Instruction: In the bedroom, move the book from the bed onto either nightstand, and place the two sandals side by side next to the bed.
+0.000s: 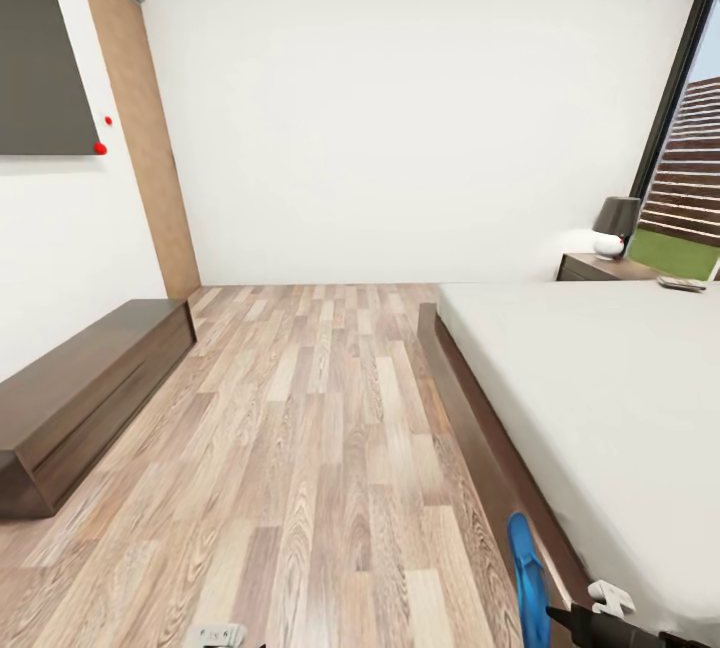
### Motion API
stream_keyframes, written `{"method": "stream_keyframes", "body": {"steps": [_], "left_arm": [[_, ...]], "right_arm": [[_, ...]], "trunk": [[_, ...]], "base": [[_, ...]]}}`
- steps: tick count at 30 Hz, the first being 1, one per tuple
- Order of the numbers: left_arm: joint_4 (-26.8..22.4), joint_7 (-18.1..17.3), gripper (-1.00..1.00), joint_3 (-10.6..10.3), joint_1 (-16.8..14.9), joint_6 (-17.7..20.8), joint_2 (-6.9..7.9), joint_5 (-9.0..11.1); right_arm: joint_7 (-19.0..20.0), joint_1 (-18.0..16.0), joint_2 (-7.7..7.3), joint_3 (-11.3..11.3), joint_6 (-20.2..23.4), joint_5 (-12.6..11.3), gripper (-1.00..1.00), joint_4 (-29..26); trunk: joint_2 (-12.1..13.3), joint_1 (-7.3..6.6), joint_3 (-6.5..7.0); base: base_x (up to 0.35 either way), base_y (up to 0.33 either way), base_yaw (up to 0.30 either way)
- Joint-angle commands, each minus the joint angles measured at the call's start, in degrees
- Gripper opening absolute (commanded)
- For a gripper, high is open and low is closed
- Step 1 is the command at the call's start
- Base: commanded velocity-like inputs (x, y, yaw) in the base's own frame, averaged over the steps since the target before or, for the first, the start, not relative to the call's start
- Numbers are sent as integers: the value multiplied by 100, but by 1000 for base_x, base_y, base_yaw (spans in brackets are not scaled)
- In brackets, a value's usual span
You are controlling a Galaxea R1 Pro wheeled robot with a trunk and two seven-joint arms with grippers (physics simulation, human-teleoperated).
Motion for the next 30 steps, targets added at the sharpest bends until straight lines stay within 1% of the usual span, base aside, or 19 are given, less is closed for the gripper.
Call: {"method": "stream_keyframes", "body": {"steps": [1, 12, 18, 30], "left_arm": [[-8, -42, 100, 25, -2, 38, -4, -9], [-8, -42, 100, 25, -2, 37, -6, -9], [-8, -42, 100, 25, -2, 38, -5, -9], [-8, -43, 100, 25, -2, 38, -6, -9]], "right_arm": [[4, -2, -3, 23, 55, -60, -100, -4], [4, -2, -3, 19, 55, -64, -100, -4], [3, -2, -3, 16, 55, -66, -100, -4], [4, -2, -3, 14, 55, -66, -100, -4]], "trunk": [[-3, 0, -6], [-3, 0, -6], [-3, 0, -6], [-3, 0, -6]], "base": [[78, -85, 0], [25, -27, 24], [0, 0, 190], [0, 0, 238]]}}
